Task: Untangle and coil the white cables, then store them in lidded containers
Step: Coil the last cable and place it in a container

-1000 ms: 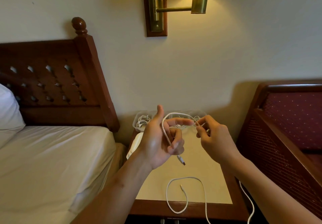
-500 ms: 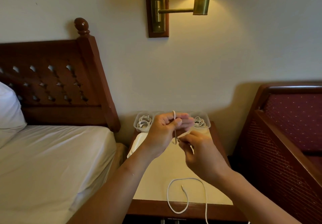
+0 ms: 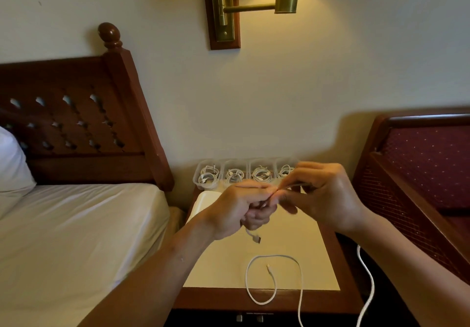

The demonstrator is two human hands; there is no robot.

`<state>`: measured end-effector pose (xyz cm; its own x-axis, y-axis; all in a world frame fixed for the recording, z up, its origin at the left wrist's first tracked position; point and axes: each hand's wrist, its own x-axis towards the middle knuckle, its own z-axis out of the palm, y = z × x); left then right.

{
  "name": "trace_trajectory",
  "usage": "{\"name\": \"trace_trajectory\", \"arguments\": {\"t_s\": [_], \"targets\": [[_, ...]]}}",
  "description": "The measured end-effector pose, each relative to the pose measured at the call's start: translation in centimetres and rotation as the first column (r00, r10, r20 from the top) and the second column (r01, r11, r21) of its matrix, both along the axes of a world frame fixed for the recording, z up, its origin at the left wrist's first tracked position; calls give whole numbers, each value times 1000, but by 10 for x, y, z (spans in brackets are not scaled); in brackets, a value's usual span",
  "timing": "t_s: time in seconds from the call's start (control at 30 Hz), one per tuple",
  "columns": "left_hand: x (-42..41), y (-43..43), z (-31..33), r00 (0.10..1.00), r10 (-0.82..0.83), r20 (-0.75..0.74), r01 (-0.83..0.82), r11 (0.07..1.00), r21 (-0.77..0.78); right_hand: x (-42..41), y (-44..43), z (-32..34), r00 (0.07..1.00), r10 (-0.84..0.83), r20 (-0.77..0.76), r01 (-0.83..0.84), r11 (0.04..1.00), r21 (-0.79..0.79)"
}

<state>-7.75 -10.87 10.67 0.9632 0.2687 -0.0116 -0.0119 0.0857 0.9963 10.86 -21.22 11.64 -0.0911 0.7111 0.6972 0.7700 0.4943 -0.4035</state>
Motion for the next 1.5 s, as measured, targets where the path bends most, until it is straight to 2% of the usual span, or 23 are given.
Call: {"name": "trace_trajectory", "arguments": {"t_s": [0.07, 0.13, 0.23, 0.37, 0.47, 0.57, 0.63, 0.7, 0.77, 0.87, 0.97, 1.0, 1.07, 1.13, 1.2, 1.27, 1.4, 1.5], "targets": [[-3, -3, -3, 999, -35, -8, 34, 998, -43, 5, 3, 0, 999, -25, -43, 26, 999, 24], [-6, -5, -6, 999, -25, 20, 28, 992, -121, 9, 6, -5, 989, -11, -150, 9, 1000, -15], [-5, -8, -9, 993, 32, 118, 0, 966, -260, 7, 13, -19, 948, -67, -312, 49, 997, -67], [2, -14, -12, 961, 143, 237, -32, 908, -418, -20, 12, -43, 877, -181, -444, 114, 978, -174], [9, -19, -14, 927, 239, 288, -91, 889, -448, -38, 5, -50, 881, -177, -438, 70, 966, -249], [14, -23, -12, 890, 376, 259, -210, 841, -499, -50, 0, -53, 883, -199, -426, 57, 944, -324], [16, -22, -11, 852, 463, 243, -311, 823, -476, -57, -4, -53, 888, -245, -389, 82, 917, -391], [18, -19, -9, 823, 514, 241, -399, 826, -399, -58, -7, -52, 918, -257, -301, 106, 893, -438], [20, -20, -9, 813, 530, 243, -477, 844, -243, -56, -10, -49, 940, -243, -239, 108, 877, -468], [23, -23, -9, 831, 507, 229, -549, 815, 187, -54, -14, -43, 969, -209, -131, 131, 884, -448], [22, -14, -9, 874, 452, 180, -463, 658, 594, -49, -20, -33, 987, -128, -101, 72, 898, -434], [19, -9, -8, 886, 438, 153, -419, 614, 669, -45, -21, -30, 988, -101, -112, 45, 906, -420], [13, -2, -7, 914, 393, 98, -345, 629, 697, -36, -24, -20, 989, -66, -136, 10, 927, -376], [10, -2, -3, 949, 308, 63, -277, 725, 630, -29, -25, -8, 989, -31, -142, -16, 948, -319], [7, -6, 2, 974, 223, 34, -215, 874, 435, -24, -24, 4, 987, -47, -153, 15, 978, -207], [5, -7, 2, 984, 175, 32, -177, 953, 245, -15, -19, 13, 972, -102, -213, 81, 991, -107], [2, -12, -3, 990, 114, 89, -118, 992, 41, -6, -7, 9, 937, -71, -343, 54, 997, -60], [3, -18, -1, 973, 119, 197, -88, 983, -160, -11, 0, 0, 852, -14, -524, 2, 1000, -24]]}}
